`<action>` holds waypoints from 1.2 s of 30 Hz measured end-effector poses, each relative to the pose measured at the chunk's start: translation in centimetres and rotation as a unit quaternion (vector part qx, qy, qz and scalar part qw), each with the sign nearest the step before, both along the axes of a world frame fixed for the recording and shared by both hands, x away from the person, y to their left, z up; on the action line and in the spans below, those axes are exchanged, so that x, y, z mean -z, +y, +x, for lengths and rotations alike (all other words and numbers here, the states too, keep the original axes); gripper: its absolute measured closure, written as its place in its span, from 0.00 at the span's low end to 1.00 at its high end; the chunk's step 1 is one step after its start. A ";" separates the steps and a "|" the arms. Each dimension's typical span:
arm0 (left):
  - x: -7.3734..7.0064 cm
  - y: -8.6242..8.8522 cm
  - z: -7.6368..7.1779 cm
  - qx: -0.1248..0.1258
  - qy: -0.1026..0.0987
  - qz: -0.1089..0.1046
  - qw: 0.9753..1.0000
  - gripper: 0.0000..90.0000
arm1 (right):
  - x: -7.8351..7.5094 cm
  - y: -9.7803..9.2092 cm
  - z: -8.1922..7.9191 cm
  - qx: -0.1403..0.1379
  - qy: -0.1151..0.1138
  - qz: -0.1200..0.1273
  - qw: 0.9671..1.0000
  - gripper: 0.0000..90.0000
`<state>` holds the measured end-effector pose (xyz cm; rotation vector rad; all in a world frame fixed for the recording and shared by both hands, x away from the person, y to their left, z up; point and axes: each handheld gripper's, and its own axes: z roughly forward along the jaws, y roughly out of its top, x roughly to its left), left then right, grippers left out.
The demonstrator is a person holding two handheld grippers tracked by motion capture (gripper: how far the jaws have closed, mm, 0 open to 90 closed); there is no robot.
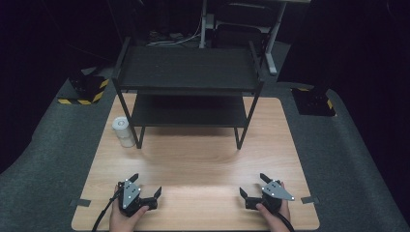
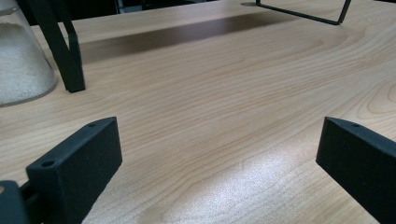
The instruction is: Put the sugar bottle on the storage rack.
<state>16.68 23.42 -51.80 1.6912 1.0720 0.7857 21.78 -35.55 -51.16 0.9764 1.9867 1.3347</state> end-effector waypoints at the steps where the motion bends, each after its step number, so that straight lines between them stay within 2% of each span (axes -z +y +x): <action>1: 0.0 0.0 -0.1 0.000 -0.001 0.000 1.000 0.01 | 0.0 0.0 0.0 -0.001 0.000 0.000 1.000 0.00; 6: 0.0 -0.1 0.0 -0.001 0.001 0.000 1.000 0.01 | 0.1 -0.2 0.1 -0.001 0.001 0.008 1.000 0.00; 10: -0.1 -0.1 0.2 -0.004 0.005 -0.002 1.000 0.01 | 0.2 -0.2 -0.1 -0.004 -0.004 0.005 1.000 0.00; 25: -0.1 -0.2 0.1 -0.004 0.000 0.003 1.000 0.01 | 0.2 -0.3 0.0 -0.007 -0.005 0.006 1.000 0.00; 28: -0.1 -0.2 0.1 -0.004 0.003 -0.002 1.000 0.01 | 0.2 -0.3 0.0 -0.007 -0.004 0.006 1.000 0.00; 32: -0.5 -0.2 -0.2 -0.015 -0.008 -0.006 1.000 0.01 | 0.2 -0.3 0.0 -0.008 -0.003 0.005 1.000 0.00; 36: -1.4 -0.2 -0.7 -0.037 -0.032 -0.010 0.999 0.01 | 0.2 -0.3 0.0 -0.008 -0.005 0.005 1.000 0.00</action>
